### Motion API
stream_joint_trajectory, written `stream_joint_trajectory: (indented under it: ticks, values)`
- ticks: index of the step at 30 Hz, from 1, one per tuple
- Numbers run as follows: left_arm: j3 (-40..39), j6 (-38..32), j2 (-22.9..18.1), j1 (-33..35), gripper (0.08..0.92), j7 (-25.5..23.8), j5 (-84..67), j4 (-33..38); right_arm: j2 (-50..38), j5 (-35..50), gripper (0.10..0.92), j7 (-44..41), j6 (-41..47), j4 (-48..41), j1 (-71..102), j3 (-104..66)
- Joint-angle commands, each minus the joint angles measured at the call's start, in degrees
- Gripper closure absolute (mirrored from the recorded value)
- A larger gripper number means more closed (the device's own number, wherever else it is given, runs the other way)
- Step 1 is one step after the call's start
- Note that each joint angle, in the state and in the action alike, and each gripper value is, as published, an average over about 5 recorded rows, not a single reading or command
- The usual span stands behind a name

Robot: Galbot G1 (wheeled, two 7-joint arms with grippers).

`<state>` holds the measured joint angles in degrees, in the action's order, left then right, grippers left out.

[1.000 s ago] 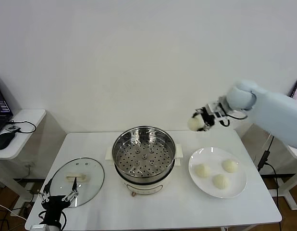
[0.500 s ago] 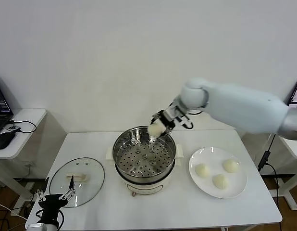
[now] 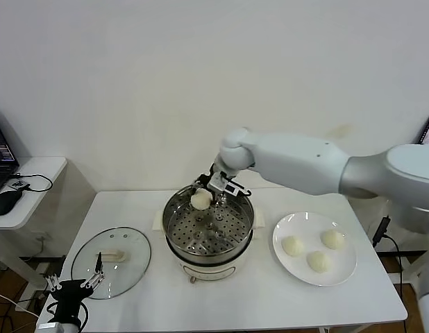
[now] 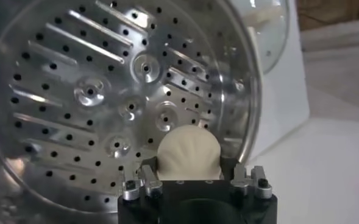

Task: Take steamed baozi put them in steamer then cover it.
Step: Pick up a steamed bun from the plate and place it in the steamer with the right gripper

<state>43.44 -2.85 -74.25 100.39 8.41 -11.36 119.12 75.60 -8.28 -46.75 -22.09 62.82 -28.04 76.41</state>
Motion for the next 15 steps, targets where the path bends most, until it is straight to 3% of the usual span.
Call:
stream_joint_trajectory:
  ticks: [1,9,15]
  values:
    - [-0.04,0.00,0.11,-0.28,0.177,0.01,-0.01,-0.24,3.21,-6.20,0.389,0.70,-4.53,-4.71,2.18,0.61]
    - [-0.22,0.02,0.08,-0.56,0.177,0.00,0.21,-0.18,2.64,-6.74,0.381,0.85,-4.87,-4.94,2.26,0.29]
    - [-0.29,0.09,-0.10,-0.51,0.177,0.04,0.37,0.10,1.95,-5.23,0.256,0.98,-4.82,-3.65,1.06,0.19]
